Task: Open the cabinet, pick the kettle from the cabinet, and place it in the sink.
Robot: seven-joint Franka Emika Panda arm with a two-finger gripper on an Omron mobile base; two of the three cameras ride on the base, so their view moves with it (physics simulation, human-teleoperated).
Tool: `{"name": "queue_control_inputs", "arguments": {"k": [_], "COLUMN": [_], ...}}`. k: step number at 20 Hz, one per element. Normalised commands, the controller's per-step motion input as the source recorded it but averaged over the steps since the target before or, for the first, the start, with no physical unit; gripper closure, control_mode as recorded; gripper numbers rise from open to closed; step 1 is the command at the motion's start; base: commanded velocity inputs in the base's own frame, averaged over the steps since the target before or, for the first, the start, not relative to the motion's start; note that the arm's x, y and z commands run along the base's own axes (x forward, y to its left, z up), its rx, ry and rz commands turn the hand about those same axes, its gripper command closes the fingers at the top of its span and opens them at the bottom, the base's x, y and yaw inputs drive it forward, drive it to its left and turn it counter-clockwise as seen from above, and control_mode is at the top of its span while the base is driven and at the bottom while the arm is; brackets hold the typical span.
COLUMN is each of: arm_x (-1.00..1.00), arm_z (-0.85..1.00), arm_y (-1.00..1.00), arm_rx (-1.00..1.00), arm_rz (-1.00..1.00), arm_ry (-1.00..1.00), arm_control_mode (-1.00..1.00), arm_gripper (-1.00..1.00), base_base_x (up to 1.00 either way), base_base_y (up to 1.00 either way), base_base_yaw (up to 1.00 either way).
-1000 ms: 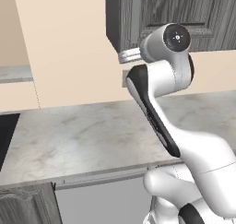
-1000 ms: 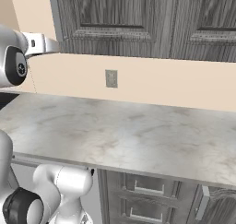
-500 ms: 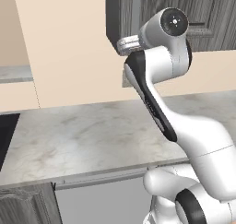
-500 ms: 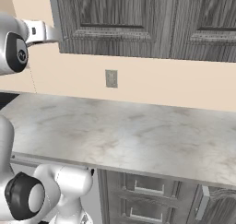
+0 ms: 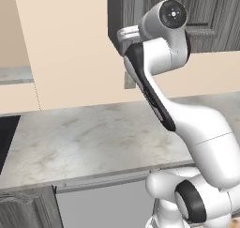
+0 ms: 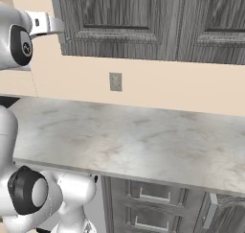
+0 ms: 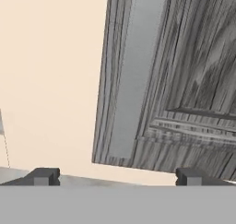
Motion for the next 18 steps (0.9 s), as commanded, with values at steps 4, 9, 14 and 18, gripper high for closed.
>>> {"name": "queue_control_inputs", "arguments": {"k": [4,9,14,18], "arm_x": [0.34,0.37,0.37,0.38], "arm_z": [0.07,0.05,0.09,0.07], "arm_y": [-0.01,-0.01,-0.04,-0.01], "arm_rx": [0.00,0.00,0.00,0.00], "arm_rz": [0.00,0.00,0.00,0.00], "arm_ry": [-0.08,-0.02,0.00,0.00], "arm_control_mode": [-1.00,-1.00,-1.00,-1.00], "arm_gripper": [-1.00,-1.00,-1.00,-1.00], "base_base_x": [0.00,0.00,0.00,0.00], "base_base_y": [0.00,0.00,0.00,0.00], "base_base_yaw": [0.00,0.00,0.00,0.00]}}
